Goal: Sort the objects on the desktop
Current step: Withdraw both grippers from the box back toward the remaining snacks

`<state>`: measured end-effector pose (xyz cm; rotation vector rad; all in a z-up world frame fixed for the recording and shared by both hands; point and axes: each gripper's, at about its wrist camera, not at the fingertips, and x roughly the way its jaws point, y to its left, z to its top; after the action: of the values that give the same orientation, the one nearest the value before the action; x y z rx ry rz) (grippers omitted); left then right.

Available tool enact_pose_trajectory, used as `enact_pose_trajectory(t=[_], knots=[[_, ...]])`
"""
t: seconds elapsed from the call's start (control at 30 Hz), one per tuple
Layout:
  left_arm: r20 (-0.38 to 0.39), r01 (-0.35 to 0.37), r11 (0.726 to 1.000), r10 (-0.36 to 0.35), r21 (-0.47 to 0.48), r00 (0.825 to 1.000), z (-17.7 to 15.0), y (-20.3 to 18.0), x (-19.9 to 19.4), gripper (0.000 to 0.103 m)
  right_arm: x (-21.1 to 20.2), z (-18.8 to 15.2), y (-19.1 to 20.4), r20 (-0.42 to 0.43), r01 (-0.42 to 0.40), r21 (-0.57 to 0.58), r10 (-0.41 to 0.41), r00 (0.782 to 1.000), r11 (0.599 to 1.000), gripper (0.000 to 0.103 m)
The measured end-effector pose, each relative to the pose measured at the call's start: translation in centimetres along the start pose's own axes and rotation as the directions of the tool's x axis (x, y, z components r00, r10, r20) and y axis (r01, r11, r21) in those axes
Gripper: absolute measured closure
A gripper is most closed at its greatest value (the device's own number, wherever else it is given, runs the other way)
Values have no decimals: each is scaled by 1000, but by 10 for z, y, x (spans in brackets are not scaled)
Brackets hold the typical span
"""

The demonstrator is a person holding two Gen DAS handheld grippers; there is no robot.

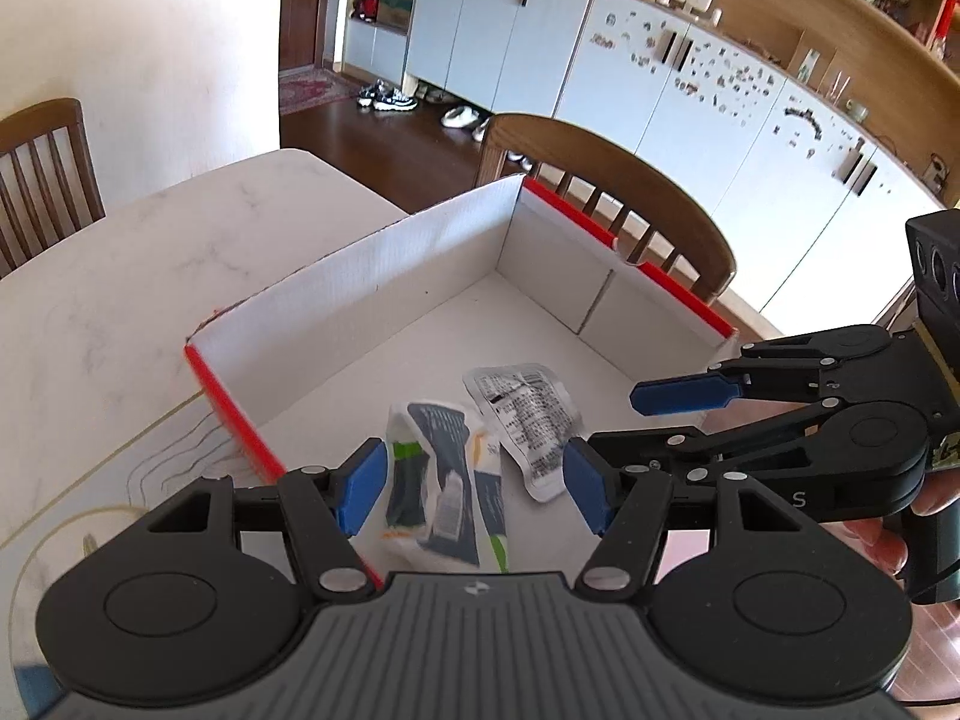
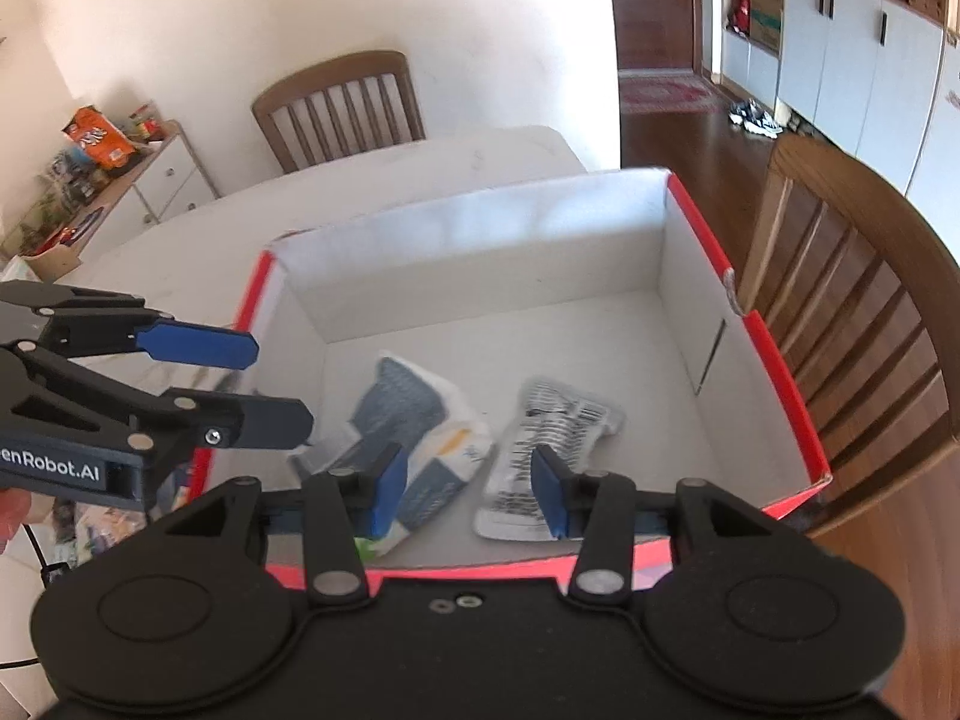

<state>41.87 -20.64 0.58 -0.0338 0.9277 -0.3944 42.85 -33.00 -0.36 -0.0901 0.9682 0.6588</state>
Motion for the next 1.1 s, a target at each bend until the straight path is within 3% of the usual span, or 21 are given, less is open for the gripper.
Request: enact_pose_trajectory(t=[0.13, 0.23, 0.77, 1.1], knots=[[28, 13, 1000, -13, 5, 1000, -14, 0, -19, 39, -13, -6, 17, 30, 10, -16, -10, 999, 1000, 54], [44, 15, 1000, -15, 11, 999, -25, 1, -31, 39, -19, -12, 31, 49, 19, -21, -18, 999, 1000, 44], [132, 26, 999, -24, -20, 991, -86, 31, -100, 33, -45, -51, 98, 140, 34, 14, -35, 990, 999, 22], [159, 20, 999, -12, -49, 987, -127, 55, -135, 29, -41, -73, 152, 144, 41, -8, -39, 989, 999, 22]])
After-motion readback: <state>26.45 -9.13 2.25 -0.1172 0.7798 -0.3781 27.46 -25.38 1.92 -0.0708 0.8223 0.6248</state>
